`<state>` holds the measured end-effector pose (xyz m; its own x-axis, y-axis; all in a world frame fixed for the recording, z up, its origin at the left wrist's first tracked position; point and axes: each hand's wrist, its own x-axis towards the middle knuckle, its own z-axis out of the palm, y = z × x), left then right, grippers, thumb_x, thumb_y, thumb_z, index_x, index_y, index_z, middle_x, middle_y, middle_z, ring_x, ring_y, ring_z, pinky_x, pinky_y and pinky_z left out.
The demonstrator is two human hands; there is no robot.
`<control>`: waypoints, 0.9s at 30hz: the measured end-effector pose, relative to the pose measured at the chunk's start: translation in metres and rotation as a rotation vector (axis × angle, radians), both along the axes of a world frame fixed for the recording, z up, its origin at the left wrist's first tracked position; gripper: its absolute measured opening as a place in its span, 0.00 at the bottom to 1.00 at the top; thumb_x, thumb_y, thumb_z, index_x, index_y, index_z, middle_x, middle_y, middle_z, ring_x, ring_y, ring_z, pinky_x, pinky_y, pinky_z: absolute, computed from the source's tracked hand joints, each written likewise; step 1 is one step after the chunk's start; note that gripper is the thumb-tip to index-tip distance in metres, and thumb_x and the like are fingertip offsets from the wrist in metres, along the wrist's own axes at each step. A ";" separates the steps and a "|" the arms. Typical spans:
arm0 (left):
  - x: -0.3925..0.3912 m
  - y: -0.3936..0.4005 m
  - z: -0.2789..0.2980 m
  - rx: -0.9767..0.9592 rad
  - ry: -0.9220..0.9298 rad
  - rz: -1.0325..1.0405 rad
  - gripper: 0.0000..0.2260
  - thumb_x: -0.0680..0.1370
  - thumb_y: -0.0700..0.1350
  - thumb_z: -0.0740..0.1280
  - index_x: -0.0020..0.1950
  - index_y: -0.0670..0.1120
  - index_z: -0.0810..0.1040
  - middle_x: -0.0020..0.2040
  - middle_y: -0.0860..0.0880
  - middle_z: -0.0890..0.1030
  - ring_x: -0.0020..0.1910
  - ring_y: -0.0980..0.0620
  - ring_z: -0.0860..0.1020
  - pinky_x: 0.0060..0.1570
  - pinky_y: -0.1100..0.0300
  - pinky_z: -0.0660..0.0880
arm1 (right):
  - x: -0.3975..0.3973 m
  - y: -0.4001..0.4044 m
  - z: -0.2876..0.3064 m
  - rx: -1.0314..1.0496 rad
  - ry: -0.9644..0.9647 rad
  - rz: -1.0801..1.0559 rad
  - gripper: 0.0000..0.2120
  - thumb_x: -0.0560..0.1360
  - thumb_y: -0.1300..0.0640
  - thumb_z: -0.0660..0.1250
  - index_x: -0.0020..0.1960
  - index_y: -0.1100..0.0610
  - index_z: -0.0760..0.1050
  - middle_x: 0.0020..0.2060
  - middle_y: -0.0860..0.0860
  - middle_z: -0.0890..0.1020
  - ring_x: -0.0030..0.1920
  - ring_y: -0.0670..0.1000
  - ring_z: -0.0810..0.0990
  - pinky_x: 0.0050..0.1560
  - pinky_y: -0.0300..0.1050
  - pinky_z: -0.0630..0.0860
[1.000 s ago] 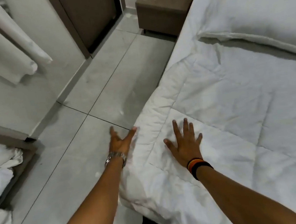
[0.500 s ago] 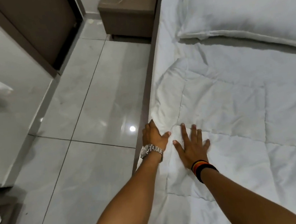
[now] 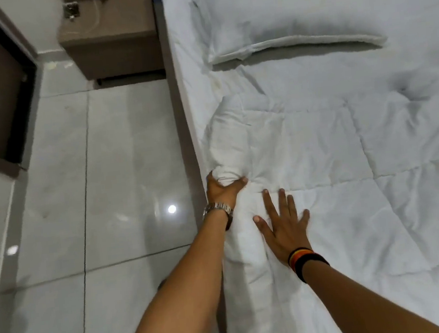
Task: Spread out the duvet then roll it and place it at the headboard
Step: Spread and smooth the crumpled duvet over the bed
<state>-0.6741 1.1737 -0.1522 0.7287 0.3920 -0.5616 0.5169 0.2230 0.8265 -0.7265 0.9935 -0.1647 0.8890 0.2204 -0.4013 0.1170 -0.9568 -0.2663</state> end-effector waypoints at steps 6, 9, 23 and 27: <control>-0.033 0.095 0.037 0.363 -0.297 0.116 0.46 0.63 0.55 0.83 0.76 0.62 0.63 0.64 0.74 0.74 0.61 0.71 0.76 0.51 0.76 0.74 | -0.008 0.077 0.009 0.180 -0.323 0.043 0.36 0.83 0.30 0.45 0.86 0.43 0.44 0.85 0.54 0.45 0.85 0.55 0.43 0.80 0.67 0.39; -0.051 0.127 0.023 0.314 -0.006 -0.064 0.56 0.66 0.53 0.84 0.82 0.57 0.48 0.70 0.57 0.73 0.68 0.49 0.77 0.56 0.64 0.73 | -0.022 0.100 0.001 -0.008 -0.004 0.071 0.37 0.79 0.26 0.35 0.83 0.40 0.32 0.83 0.50 0.31 0.83 0.54 0.35 0.79 0.68 0.38; 0.191 0.202 0.012 0.664 -0.042 -0.744 0.49 0.75 0.56 0.76 0.85 0.50 0.47 0.80 0.43 0.67 0.75 0.39 0.70 0.72 0.46 0.70 | 0.127 0.155 0.047 0.152 -0.112 -0.364 0.34 0.81 0.29 0.40 0.83 0.36 0.36 0.84 0.48 0.36 0.83 0.52 0.34 0.80 0.67 0.35; 0.264 0.207 -0.017 0.734 -0.021 -0.968 0.59 0.65 0.64 0.81 0.85 0.49 0.49 0.80 0.41 0.67 0.78 0.39 0.66 0.73 0.45 0.67 | 0.179 0.180 0.007 0.105 -0.074 -0.493 0.34 0.82 0.30 0.42 0.84 0.38 0.36 0.84 0.50 0.35 0.83 0.55 0.34 0.79 0.70 0.37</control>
<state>-0.4102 1.3810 -0.1695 0.9024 -0.0993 -0.4192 0.1957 -0.7724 0.6043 -0.5475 1.1734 -0.1582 0.9225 -0.1970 -0.3318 -0.3199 -0.8713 -0.3722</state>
